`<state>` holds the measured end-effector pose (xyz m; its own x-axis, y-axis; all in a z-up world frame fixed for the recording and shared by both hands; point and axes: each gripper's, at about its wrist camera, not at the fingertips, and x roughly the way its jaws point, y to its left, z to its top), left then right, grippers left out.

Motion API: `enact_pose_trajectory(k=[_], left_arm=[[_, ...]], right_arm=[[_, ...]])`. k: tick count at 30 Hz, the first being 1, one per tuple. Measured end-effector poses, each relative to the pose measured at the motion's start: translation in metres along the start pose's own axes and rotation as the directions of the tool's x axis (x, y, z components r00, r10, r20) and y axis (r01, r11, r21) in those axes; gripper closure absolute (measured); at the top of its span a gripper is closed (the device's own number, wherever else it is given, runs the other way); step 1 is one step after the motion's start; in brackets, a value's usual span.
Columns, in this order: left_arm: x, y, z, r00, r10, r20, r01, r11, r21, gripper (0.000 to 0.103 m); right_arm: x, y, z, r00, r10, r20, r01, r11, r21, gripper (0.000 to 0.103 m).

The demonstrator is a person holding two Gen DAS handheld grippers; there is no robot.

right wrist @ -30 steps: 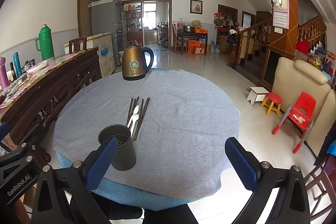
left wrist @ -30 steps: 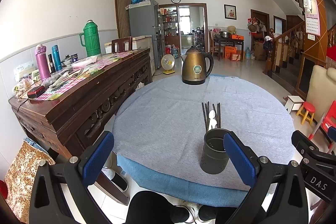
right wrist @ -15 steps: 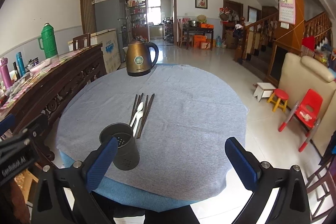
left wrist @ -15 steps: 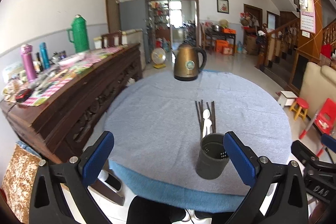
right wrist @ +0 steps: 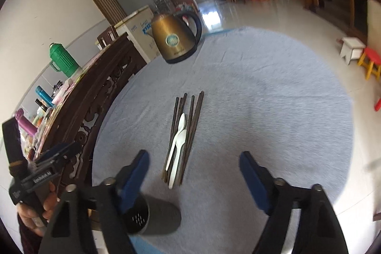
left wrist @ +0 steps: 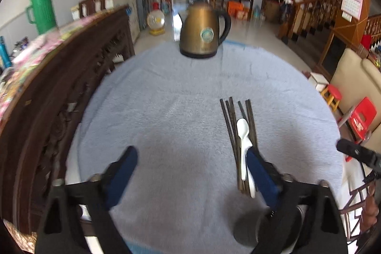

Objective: Organize utensils
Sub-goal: 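Close the right gripper on a dark chopstick while the left gripper grasps another chopstick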

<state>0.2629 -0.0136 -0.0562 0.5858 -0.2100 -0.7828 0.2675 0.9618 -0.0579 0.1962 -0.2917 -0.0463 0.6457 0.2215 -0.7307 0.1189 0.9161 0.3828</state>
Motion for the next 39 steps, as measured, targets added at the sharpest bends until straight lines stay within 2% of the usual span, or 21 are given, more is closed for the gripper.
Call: enact_pose_trajectory(k=[1, 2, 6, 8, 11, 17, 21, 22, 24, 26, 28, 29, 33, 37, 39], left_arm=[[0.009, 0.0, 0.006, 1.0, -0.01, -0.01, 0.01, 1.0, -0.004, 0.033], [0.023, 0.001, 0.013, 0.999, -0.024, -0.029, 0.024, 1.0, -0.007, 0.035], [0.07, -0.005, 0.036, 0.994, -0.053, -0.097, 0.054, 0.999, 0.001, 0.037], [0.094, -0.01, 0.043, 0.989, -0.072, -0.131, 0.073, 0.997, 0.002, 0.04], [0.132, -0.015, 0.05, 0.98, -0.07, -0.185, 0.073, 0.997, 0.009, 0.051], [0.165, 0.0, 0.044, 0.97, -0.078, -0.232, 0.081, 0.997, 0.001, 0.051], [0.17, 0.016, 0.045, 0.965, -0.107, -0.241, 0.108, 0.994, -0.008, 0.051], [0.178, 0.019, 0.049, 0.964, -0.105, -0.243, 0.107, 0.994, -0.007, 0.051], [0.179, 0.023, 0.052, 0.961, -0.127, -0.244, 0.126, 0.992, -0.02, 0.051], [0.184, 0.022, 0.056, 0.958, -0.145, -0.249, 0.144, 0.989, -0.022, 0.051], [0.189, 0.017, 0.058, 0.956, -0.138, -0.26, 0.14, 0.99, -0.01, 0.051], [0.188, 0.013, 0.059, 0.954, -0.137, -0.267, 0.14, 0.99, -0.007, 0.051], [0.203, -0.004, 0.065, 0.949, -0.135, -0.286, 0.139, 0.99, -0.004, 0.051], [0.225, -0.023, 0.073, 0.94, -0.104, -0.326, 0.104, 0.994, -0.018, 0.051], [0.228, -0.03, 0.076, 0.946, -0.083, -0.312, 0.082, 0.996, -0.017, 0.051]], right_arm=[[0.016, -0.002, 0.01, 1.0, 0.02, -0.024, -0.019, 1.0, 0.02, 0.04], [0.027, -0.004, 0.017, 0.998, 0.039, -0.042, -0.038, 0.999, 0.035, 0.044], [0.088, -0.009, 0.056, 0.991, 0.082, -0.108, -0.074, 0.994, 0.074, 0.062], [0.114, -0.011, 0.07, 0.983, 0.123, -0.134, -0.11, 0.988, 0.105, 0.068], [0.15, -0.009, 0.086, 0.975, 0.142, -0.171, -0.123, 0.986, 0.114, 0.07], [0.214, 0.009, 0.1, 0.959, 0.126, -0.253, -0.111, 0.991, 0.073, 0.078], [0.252, 0.017, 0.102, 0.952, 0.027, -0.305, -0.016, 0.999, 0.04, 0.079], [0.256, 0.019, 0.102, 0.95, 0.01, -0.312, 0.0, 1.0, 0.031, 0.079], [0.266, 0.023, 0.102, 0.944, -0.075, -0.321, 0.078, 0.997, -0.006, 0.081], [0.267, 0.027, 0.102, 0.946, -0.098, -0.308, 0.095, 0.995, -0.025, 0.081], [0.268, 0.032, 0.102, 0.942, -0.131, -0.308, 0.115, 0.991, -0.07, 0.087], [0.268, 0.034, 0.101, 0.939, -0.157, -0.307, 0.132, 0.986, -0.099, 0.095], [0.261, 0.026, 0.097, 0.942, -0.141, -0.305, 0.116, 0.988, -0.099, 0.095], [0.255, 0.011, 0.095, 0.949, -0.079, -0.306, 0.07, 0.997, -0.04, 0.095], [0.258, 0.005, 0.095, 0.95, -0.052, -0.308, 0.048, 0.999, -0.021, 0.095]])
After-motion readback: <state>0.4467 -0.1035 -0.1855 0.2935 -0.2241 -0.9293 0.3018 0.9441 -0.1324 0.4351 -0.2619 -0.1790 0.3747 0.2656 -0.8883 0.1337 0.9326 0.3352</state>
